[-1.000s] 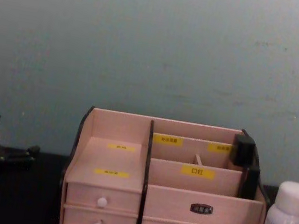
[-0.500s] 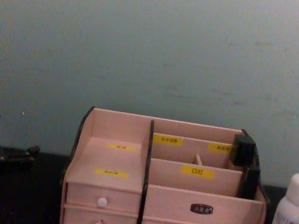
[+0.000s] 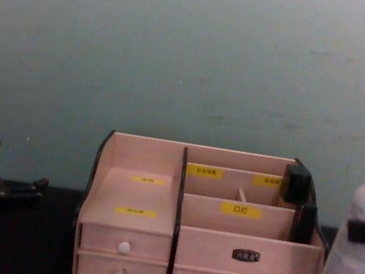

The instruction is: Pick up the facial cleanser and watermelon frost from the table and place them into the tiered storage box.

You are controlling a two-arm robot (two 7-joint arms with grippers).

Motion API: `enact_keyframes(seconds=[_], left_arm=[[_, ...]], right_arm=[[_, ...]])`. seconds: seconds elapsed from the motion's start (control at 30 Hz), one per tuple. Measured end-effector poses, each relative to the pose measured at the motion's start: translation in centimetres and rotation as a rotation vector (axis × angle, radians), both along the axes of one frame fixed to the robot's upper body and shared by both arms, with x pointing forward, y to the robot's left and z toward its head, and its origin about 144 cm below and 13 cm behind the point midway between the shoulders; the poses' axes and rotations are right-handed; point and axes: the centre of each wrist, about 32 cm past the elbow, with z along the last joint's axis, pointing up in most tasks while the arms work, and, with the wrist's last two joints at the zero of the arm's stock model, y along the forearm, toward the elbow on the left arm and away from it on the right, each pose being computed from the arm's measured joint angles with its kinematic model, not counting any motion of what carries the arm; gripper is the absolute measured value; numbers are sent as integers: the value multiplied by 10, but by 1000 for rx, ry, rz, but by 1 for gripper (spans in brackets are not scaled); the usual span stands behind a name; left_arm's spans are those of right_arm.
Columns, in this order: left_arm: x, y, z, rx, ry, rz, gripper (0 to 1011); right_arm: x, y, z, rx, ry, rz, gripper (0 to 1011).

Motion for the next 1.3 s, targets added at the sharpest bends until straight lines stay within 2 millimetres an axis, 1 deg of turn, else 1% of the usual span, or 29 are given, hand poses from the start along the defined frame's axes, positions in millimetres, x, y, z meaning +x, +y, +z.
enact_keyframes(seconds=[0.17, 0.37, 0.7, 1.03, 1.3], left_arm=[[0, 0, 0, 0, 0, 0, 1001], [0, 0, 0, 0, 0, 0, 1001], [0, 0, 0, 0, 0, 0, 1002], [0, 0, 0, 0, 0, 0, 1001], [0, 0, 0, 0, 0, 0, 1001]], right_arm=[[12, 7, 9, 7, -12, 0, 596], [36, 22, 21, 14, -34, 10, 596], [73, 46, 36, 37, -48, 11, 596], [101, 70, 41, 43, -18, 26, 596], [118, 83, 42, 46, 14, 26, 596]])
